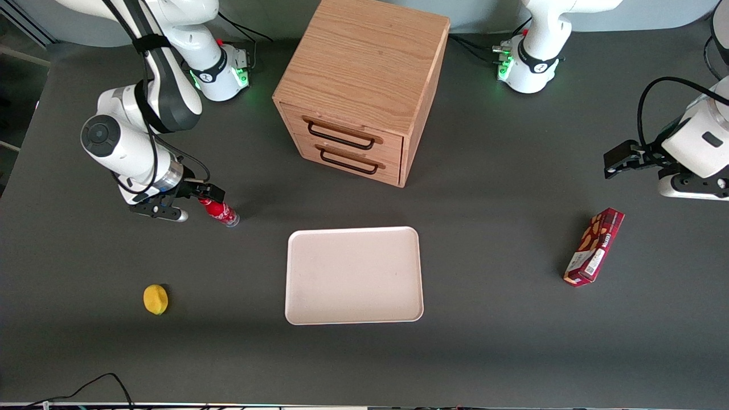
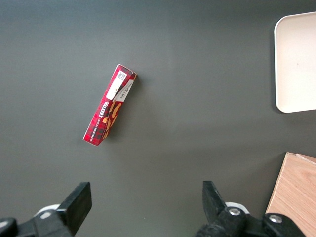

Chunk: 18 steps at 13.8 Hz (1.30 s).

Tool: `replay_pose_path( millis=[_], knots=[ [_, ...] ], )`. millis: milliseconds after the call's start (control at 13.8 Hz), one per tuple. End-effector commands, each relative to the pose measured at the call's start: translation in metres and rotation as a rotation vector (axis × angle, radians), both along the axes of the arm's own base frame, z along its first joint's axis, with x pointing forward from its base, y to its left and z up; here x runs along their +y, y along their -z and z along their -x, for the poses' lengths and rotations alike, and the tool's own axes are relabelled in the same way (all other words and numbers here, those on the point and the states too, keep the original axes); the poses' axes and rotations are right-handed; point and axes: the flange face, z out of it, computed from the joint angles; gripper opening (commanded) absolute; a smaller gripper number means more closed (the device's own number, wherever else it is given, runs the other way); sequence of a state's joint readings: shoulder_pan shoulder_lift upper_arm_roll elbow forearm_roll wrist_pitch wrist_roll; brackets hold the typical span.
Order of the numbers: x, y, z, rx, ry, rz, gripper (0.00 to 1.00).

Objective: Place coke bottle on tray
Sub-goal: 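Close the right gripper on the bottle and lift it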

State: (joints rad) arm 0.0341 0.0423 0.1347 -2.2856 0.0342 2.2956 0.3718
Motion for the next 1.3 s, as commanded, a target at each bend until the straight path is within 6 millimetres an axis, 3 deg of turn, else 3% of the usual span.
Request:
replay_pose_path(
  millis=[0,72,362,507,652,1014,1159,1232],
  knots=[
    [-0.001,0.012,0.004,-0.024,-0.032,0.041,0.07],
    [-0.002,0.012,0.004,-0.026,-0.038,0.049,0.0],
    [-0.001,0.006,0.004,-0.032,-0.041,0.051,0.0],
    [-0.002,-0.006,0.005,-0.028,-0.039,0.055,0.0],
    [-0.001,-0.057,-0.002,-0.014,-0.046,0.068,0.0],
    [0.004,-0.222,-0.047,0.023,-0.033,0.07,0.0],
    [0.014,-0.262,-0.073,0.045,-0.024,0.05,0.0],
    [0.028,-0.27,-0.088,0.059,-0.028,0.038,0.0]
  ],
)
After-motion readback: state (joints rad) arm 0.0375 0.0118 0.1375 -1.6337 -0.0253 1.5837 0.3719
